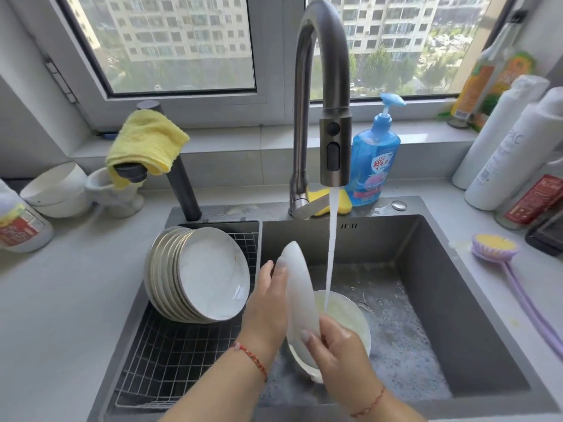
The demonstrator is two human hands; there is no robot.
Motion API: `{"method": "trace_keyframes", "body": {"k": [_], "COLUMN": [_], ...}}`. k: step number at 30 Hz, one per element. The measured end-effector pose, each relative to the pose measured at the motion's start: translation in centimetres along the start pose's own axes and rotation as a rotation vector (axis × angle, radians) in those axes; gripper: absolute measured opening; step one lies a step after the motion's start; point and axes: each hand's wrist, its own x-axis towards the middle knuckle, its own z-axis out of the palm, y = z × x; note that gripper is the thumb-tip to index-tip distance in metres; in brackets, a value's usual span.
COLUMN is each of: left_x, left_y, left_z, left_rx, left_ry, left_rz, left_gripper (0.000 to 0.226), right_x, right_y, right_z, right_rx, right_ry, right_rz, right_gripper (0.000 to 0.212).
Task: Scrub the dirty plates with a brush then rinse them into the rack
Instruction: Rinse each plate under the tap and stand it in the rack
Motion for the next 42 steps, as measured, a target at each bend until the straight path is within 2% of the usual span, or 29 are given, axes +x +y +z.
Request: {"method": "trace_keyframes", "body": {"k": [1,3,4,9,12,14,17,20,23,27,31,34,39,42], "left_x": [-0.1,-0.3,-0.4,-0.8,-0.7,-0.6,-0.3,0.2,0.7,1.3,1.9,2.3,3.0,3.1], "left_y": [0.0,-0.1,-0.1,-0.6,-0.7,-0.8,-0.7,-0.6,-0.6,-1.0,-1.5,-1.5,-1.9,-2.1], "left_z": [-0.2,-0.6,-0.8,-2.2,-4.0,-5.8,-8.5,-10.8,-12.6,-14.0,-14.6,-15.0,-15.5,-15.7], "left_rx": [-0.063,-0.152,-0.176,-0.187,-0.234,-0.278,-0.319,-0.355,-0.408,-0.412,-0.397,-0.389,-0.384,-0.369], "left_ry": [-0.015,-0.028,-0.033,-0.047,0.016,0.083,0.175,0.19,0.185,0.165,0.13,0.134,0.154,0.154], "left_rz": [-0.013,-0.022,-0.022,0.008,0.052,0.107,0.181,0.201,0.192,0.158,0.143,0.129,0.089,0.081], "left_gripper": [0.07,0.04,0.036,0.047,0.049,0.048,0.059,0.072,0.069,0.059,0.069,0.084,0.073,0.077], "right_x": [0.2,0.6,0.7,0.9,1.2,1.8,3.3,5.3,7.7,10.0,10.8,11.2,11.5,11.8], "right_y": [-0.3,-1.1,-1.5,-3.7,-5.8,-7.6,-9.9,-11.4,-11.2,-10.3,-10.1,-10.0,-9.9,-9.9], "right_z": [-0.2,-0.5,-0.6,-0.5,-0.1,0.3,1.4,3.3,6.4,10.4,13.1,14.8,17.1,17.5], "right_rx": [0.057,0.113,0.123,0.138,0.129,0.189,0.315,0.374,0.257,0.094,-0.115,-0.233,-0.26,-0.275], "right_ry": [0.015,0.058,0.079,0.17,0.176,0.18,0.165,0.098,0.052,-0.021,-0.059,-0.115,-0.179,-0.214], "right_rz": [0.038,0.079,0.083,0.077,0.028,-0.004,-0.05,-0.047,-0.011,0.101,0.152,0.168,0.146,0.152], "right_gripper": [0.016,0.028,0.032,0.013,0.015,0.008,0.025,0.021,0.012,0.022,0.038,0.041,0.029,0.032]}}
